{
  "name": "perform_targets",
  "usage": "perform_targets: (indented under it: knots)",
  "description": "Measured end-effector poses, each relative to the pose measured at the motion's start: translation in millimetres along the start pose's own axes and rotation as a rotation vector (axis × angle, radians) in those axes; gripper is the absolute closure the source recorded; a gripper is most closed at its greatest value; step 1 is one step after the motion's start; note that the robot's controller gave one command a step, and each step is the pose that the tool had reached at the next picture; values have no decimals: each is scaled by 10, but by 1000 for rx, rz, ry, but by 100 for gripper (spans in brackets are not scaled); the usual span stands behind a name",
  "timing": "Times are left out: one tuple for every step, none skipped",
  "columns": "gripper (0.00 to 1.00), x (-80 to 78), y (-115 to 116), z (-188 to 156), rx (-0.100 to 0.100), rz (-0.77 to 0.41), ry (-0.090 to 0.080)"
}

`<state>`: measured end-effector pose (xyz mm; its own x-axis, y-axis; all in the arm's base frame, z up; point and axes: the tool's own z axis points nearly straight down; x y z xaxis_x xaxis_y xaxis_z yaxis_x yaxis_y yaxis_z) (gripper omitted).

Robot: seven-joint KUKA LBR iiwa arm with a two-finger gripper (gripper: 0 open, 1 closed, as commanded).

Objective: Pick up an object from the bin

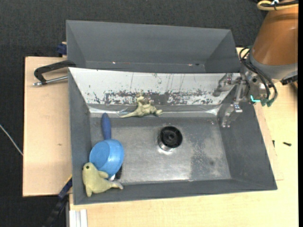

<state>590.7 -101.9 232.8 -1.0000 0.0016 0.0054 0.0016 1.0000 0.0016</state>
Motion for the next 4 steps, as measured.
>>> perform_targets:
  knots:
    - [0,41,536,1335,-2,-114,2]
    - [0,511,1246,1608,2,-365,-11]
    - [100,491,1241,1588,3,-364,-17]
    - [100,493,1139,56,6,-656,-18]
